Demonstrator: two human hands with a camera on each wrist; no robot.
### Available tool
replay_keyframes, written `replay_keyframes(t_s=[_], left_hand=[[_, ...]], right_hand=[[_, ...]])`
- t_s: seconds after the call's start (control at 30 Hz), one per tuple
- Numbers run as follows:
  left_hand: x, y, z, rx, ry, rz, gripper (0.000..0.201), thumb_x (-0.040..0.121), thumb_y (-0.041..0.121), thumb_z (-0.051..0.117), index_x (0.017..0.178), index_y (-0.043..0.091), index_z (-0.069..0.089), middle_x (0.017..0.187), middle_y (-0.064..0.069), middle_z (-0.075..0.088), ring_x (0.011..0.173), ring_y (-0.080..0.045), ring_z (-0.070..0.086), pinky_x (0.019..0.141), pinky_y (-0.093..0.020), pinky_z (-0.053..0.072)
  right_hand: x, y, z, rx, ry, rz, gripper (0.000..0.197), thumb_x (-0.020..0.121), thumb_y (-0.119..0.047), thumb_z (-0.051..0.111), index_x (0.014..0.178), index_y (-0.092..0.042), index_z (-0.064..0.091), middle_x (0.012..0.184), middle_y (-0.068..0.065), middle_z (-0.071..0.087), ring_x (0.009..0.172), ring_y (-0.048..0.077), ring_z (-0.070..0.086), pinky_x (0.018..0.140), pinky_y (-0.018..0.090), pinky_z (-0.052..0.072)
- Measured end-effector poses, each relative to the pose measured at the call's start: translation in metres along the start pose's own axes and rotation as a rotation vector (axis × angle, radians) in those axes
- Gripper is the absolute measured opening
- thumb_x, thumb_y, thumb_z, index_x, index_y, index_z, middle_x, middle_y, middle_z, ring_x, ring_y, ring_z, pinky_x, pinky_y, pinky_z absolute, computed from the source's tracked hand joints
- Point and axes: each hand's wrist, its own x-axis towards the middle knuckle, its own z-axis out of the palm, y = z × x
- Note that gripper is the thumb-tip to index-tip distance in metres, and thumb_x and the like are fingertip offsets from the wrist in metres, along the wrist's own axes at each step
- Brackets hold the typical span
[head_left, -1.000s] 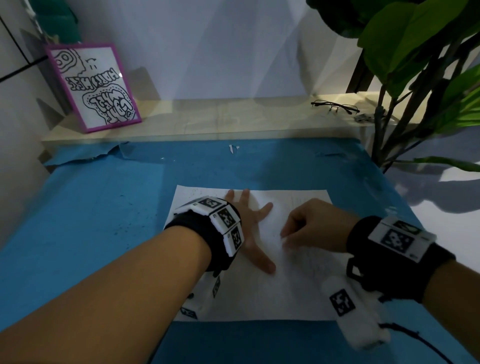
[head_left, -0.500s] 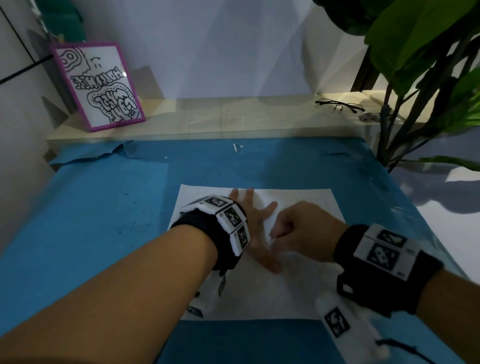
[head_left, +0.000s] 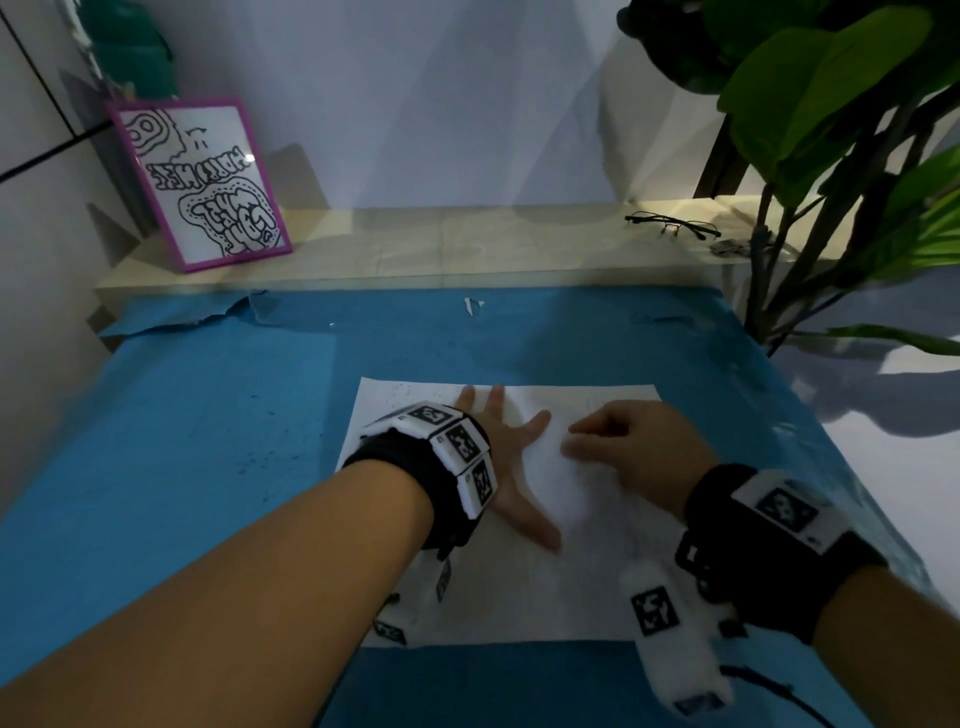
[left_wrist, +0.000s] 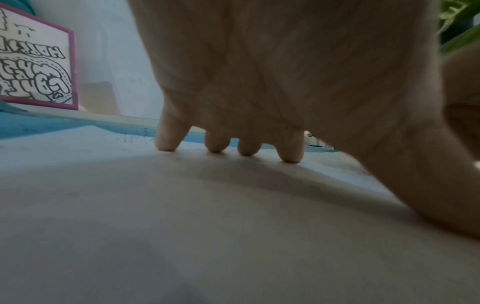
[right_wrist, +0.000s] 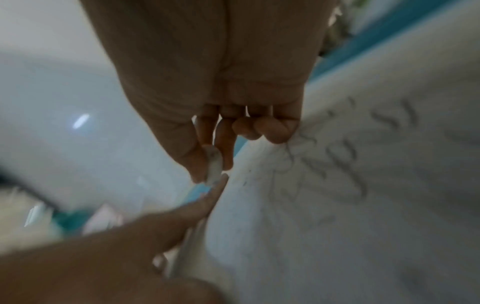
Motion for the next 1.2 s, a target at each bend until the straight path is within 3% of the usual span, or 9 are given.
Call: replay_keyframes(t_s=[0.13,0.3,0.4,0.57,0.63,0.77,0.83,1.0,1.2], left_hand=[[-0.007,0.008,0.006,0.06,0.048,0.048,0.118,0.069,0.077,0.057,0.147,0.035,-0.021,0.155,-0.002,-0.03,0.143,-0.03,-0.022,0.111,-0.064,0.002],[-0.039,0.056,0.04,0.234,0.164,0.404,0.065,0.1,0.046,0.031,0.153,0.024,0.0,0.16,0.0,-0.012,0.147,-0.02,-0.008,0.115,-0.057,0.0],[-0.027,0.052,0.051,0.294,0.36,0.503,0.054,0.101,0.045,0.022,0.152,0.029,0.017,0.159,-0.005,0.013,0.145,-0.02,0.017,0.114,-0.049,0.022],[0.0,0.011,0.009,-0.041,0.216,-0.197,0.071,0.096,0.058,0.025,0.153,0.019,0.006,0.16,-0.002,-0.004,0.147,-0.025,-0.002,0.115,-0.052,0.004],[-0.003,0.026,0.013,0.069,0.227,-0.096,0.069,0.097,0.057,0.021,0.152,0.021,-0.002,0.159,0.003,-0.014,0.147,-0.021,-0.008,0.116,-0.052,0.002],[-0.031,0.063,0.037,0.161,0.183,0.419,0.057,0.102,0.038,0.026,0.154,0.023,0.007,0.161,0.0,0.0,0.147,-0.019,0.001,0.116,-0.05,0.001],[-0.033,0.051,0.032,0.175,0.156,0.425,0.054,0.102,0.035,0.03,0.152,0.022,0.015,0.16,-0.004,0.005,0.146,-0.024,0.004,0.115,-0.05,0.005],[-0.031,-0.025,0.006,0.149,0.115,-0.391,0.069,0.097,0.056,0.029,0.152,0.021,0.006,0.16,-0.004,-0.002,0.147,-0.029,0.003,0.114,-0.048,0.013],[-0.059,-0.02,0.003,0.0,-0.054,0.037,0.102,0.084,0.06,0.056,0.148,0.033,-0.019,0.156,0.003,-0.025,0.145,-0.021,-0.015,0.117,-0.046,0.002]], right_hand=[[-0.008,0.027,-0.003,0.709,0.175,0.278,0.005,0.083,-0.013,0.067,0.083,-0.008,0.066,0.074,0.006,0.06,0.053,0.015,0.046,0.047,0.026,0.041],[-0.01,0.032,-0.001,0.976,0.189,0.231,0.005,0.09,-0.008,0.057,0.088,-0.006,0.06,0.067,0.004,0.052,0.05,0.013,0.045,0.039,0.02,0.042],[-0.011,0.033,-0.001,0.94,0.184,0.206,0.005,0.087,-0.003,0.06,0.089,-0.005,0.063,0.068,0.006,0.057,0.054,0.014,0.053,0.045,0.02,0.048],[-0.011,0.035,0.0,0.871,0.19,0.197,0.01,0.083,0.0,0.064,0.089,-0.005,0.068,0.066,0.006,0.062,0.057,0.013,0.057,0.052,0.022,0.049],[-0.01,0.036,0.0,0.858,0.192,0.202,0.01,0.082,0.0,0.065,0.088,-0.006,0.07,0.066,0.007,0.061,0.058,0.015,0.055,0.058,0.026,0.048],[-0.011,0.036,0.0,0.809,0.183,0.189,0.013,0.082,-0.001,0.065,0.093,-0.006,0.071,0.066,0.007,0.06,0.06,0.016,0.052,0.061,0.029,0.046],[-0.012,0.037,0.0,0.744,0.174,0.176,0.012,0.08,-0.004,0.068,0.089,-0.012,0.072,0.067,0.007,0.061,0.063,0.018,0.053,0.066,0.034,0.049],[-0.015,0.035,0.005,0.543,0.168,0.152,0.009,0.077,-0.01,0.073,0.086,-0.013,0.072,0.066,0.004,0.064,0.061,0.018,0.055,0.066,0.034,0.051],[-0.016,0.015,0.004,0.238,0.099,0.066,0.008,0.075,-0.016,0.074,0.082,-0.015,0.071,0.077,-0.002,0.066,0.07,0.013,0.058,0.061,0.02,0.047]])
